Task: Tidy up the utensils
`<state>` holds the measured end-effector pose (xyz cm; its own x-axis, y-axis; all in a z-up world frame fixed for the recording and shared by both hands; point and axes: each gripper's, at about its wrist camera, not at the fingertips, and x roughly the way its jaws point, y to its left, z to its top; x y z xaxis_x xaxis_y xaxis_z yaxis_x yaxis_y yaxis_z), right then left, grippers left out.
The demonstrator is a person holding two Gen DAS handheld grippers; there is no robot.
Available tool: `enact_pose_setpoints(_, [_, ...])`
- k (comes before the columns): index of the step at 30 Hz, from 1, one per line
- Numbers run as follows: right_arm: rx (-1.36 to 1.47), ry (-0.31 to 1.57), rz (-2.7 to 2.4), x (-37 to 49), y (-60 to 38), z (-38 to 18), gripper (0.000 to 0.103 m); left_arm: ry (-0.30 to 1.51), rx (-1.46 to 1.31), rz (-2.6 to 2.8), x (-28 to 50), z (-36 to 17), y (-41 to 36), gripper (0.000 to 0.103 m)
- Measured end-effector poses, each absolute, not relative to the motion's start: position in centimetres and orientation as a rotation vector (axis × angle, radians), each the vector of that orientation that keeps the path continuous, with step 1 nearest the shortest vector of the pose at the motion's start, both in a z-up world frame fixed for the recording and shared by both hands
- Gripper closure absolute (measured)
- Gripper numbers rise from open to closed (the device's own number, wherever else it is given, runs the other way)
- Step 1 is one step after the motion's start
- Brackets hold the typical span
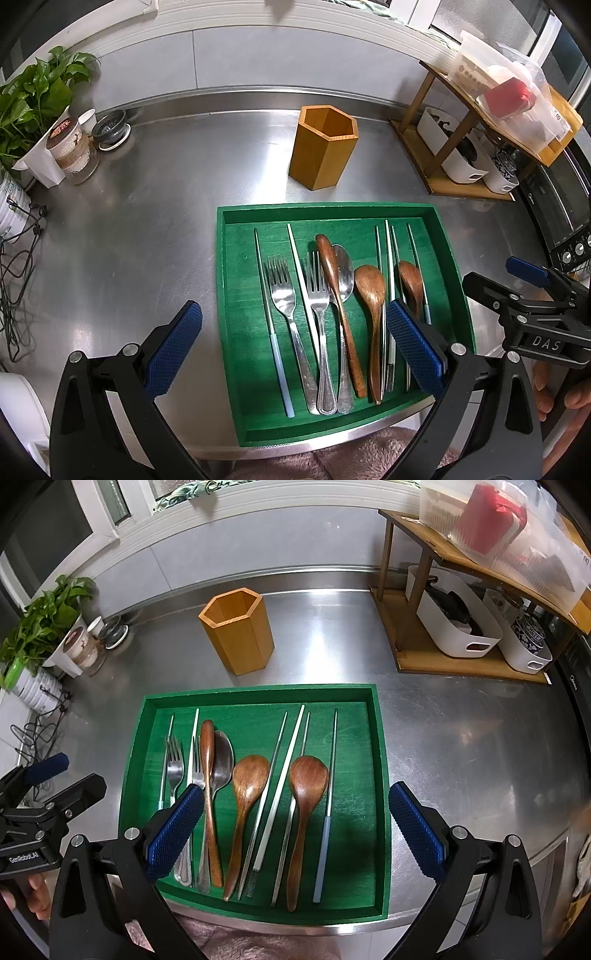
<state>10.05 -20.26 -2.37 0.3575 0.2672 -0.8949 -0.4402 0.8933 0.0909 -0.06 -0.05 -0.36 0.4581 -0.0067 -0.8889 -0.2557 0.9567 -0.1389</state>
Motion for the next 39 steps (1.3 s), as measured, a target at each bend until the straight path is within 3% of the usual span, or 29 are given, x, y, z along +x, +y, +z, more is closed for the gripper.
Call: enact_pose_setpoints(39, [-0.197, 1.126, 0.46, 10.34, -19.94, -2.36, 0.004, 1.107, -0.259, 0.165, 0.11, -0.41, 0.39, 0.008])
